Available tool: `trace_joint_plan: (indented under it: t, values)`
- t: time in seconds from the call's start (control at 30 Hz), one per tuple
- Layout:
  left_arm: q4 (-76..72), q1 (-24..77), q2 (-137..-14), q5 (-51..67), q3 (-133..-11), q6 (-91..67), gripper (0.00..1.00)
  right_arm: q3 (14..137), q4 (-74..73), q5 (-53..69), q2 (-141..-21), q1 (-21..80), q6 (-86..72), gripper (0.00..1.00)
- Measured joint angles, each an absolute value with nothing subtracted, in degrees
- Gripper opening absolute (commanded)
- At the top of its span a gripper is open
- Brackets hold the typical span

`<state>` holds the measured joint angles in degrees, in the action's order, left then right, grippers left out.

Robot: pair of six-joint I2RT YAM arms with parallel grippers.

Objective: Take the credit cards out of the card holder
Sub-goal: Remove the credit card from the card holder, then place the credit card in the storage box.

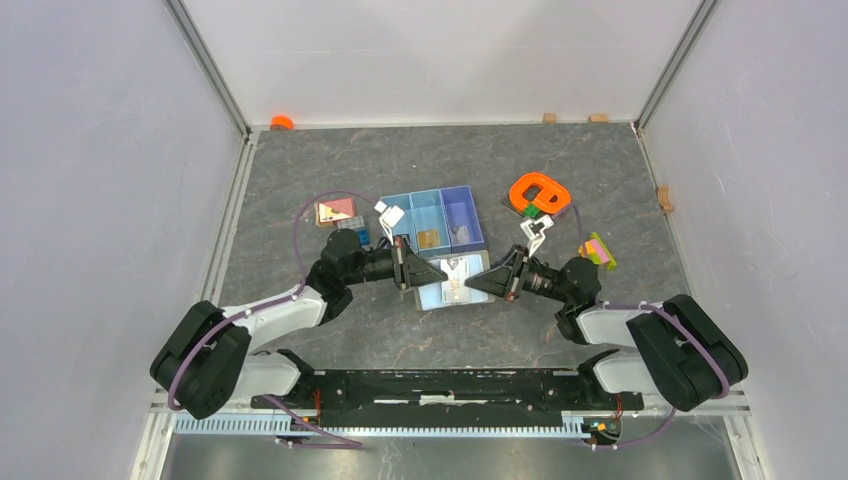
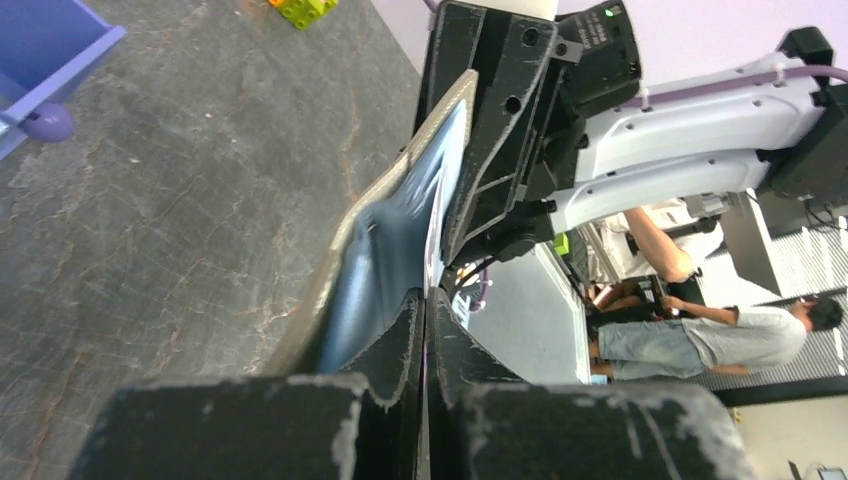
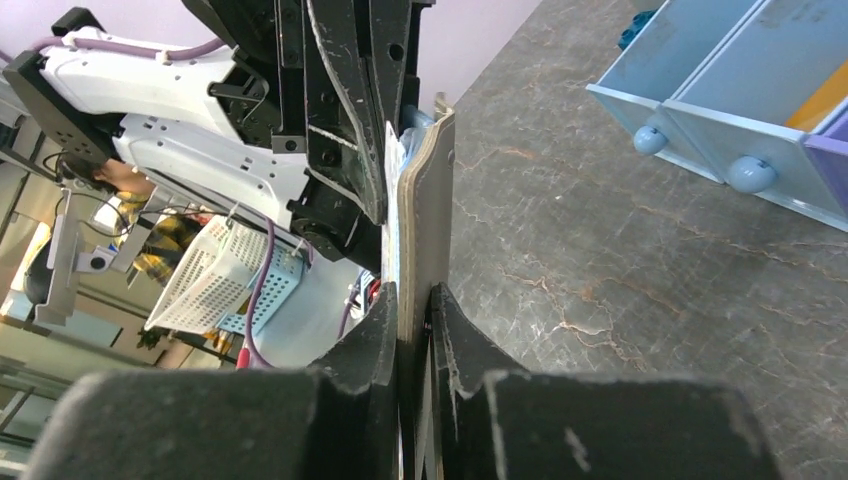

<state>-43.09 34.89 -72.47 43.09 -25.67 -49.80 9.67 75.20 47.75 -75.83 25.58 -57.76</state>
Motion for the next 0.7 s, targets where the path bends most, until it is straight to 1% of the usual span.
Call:
trace_joint_plan:
  t: [0.13, 0.27, 0.47, 0.57, 0.7]
  values:
    - [-36.7, 34.8, -71.0, 40.0, -26.8, -47.8, 0.02, 9.4, 73.1, 47.0, -74.3, 23.4, -57.1, 0.11]
    - [-31.0, 34.2, -69.2, 35.9, -27.6, -45.9, 0.02, 8.2, 69.0, 44.7, -71.0, 19.1, -55.3, 0.09]
    - [-22.1, 33.8, -69.3, 30.1, -29.5, -45.0, 0.02, 8.0, 55.9, 40.4, -66.2, 13.3, -49.8, 0.05]
    - [-18.9, 33.8, -71.7, 28.3, -33.7, -44.8, 0.02, 7.7, 50.0, 38.6, -62.0, 10.2, -47.8, 0.02]
    - [-16.8, 33.8, -74.8, 25.3, -38.8, -44.7, 0.02, 7.1, 42.7, 35.3, -52.9, 5.4, -45.1, 0.00]
